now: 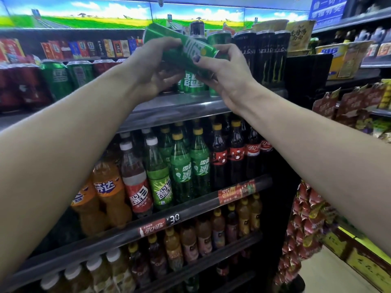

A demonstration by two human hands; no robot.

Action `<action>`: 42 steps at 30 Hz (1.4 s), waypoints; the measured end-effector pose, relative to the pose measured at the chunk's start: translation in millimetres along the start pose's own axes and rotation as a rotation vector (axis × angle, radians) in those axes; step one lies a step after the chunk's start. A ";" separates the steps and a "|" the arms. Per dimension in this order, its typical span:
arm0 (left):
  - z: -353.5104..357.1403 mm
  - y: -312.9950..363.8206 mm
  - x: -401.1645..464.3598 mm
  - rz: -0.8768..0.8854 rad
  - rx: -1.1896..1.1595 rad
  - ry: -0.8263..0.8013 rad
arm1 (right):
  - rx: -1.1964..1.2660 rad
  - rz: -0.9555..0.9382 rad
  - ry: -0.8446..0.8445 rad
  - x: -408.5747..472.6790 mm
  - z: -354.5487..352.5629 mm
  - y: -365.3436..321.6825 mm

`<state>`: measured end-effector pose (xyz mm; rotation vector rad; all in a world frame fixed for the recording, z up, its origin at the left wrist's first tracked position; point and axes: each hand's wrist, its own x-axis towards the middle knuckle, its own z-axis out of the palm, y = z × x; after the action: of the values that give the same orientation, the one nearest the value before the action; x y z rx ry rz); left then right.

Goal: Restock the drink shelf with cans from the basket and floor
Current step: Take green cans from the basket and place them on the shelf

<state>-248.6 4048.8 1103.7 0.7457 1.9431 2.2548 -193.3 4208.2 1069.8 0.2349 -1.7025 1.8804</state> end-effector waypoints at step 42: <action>35.5 -43.4 58.4 0.203 1.087 -0.036 | -0.957 -0.098 0.281 44.9 -54.9 45.4</action>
<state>-296.6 4110.8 1083.6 1.0450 3.1207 1.0389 -240.0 4273.5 1044.3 -0.3067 -2.1109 0.8137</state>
